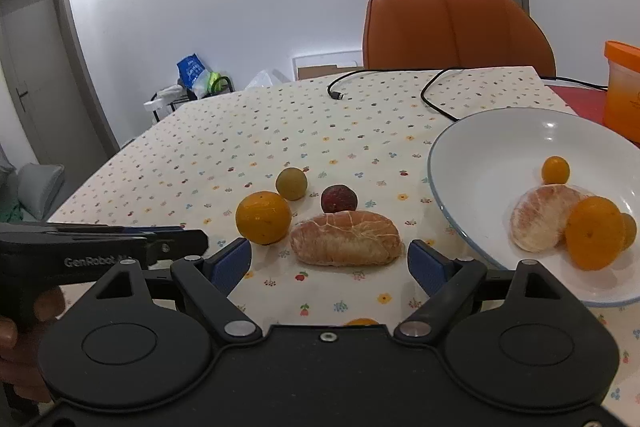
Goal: Organize fruits
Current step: 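Grasp the red plum with the left gripper while the right gripper approaches the peeled pomelo piece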
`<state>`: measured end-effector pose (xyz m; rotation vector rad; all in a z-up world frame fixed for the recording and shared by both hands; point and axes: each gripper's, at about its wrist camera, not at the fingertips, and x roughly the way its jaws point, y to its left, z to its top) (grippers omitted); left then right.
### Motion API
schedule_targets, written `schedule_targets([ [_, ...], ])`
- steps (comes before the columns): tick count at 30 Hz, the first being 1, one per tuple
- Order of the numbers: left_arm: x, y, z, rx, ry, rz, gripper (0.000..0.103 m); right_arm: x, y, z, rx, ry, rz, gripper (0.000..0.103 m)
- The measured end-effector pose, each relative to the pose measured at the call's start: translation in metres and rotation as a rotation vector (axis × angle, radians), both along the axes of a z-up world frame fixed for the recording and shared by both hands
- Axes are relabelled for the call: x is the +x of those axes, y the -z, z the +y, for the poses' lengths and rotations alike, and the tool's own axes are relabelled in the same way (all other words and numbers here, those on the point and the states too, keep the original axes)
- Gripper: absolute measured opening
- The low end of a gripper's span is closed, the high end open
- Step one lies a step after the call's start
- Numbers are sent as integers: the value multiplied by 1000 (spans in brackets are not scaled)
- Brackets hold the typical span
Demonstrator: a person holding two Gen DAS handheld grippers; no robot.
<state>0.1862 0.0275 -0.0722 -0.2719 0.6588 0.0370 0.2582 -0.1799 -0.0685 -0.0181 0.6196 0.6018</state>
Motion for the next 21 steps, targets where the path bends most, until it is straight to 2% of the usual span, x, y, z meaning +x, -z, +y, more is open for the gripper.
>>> schedule_targets([
  [9,-4,1,19,-19,-40,-6,22,6,3,21,-99,24,-30,84],
  [15,-9,2,29,-35,-49,-18,22,9,8,34,-204,81,-63,83],
  [19,-10,3,33,-42,-51,-22,22,10,10,39,-227,79,-66,82],
  [20,-11,3,34,-43,-52,-23,22,10,10,39,-228,79,-68,78],
  [21,-11,3,34,-43,-52,-23,22,9,9,40,-231,78,-72,69],
])
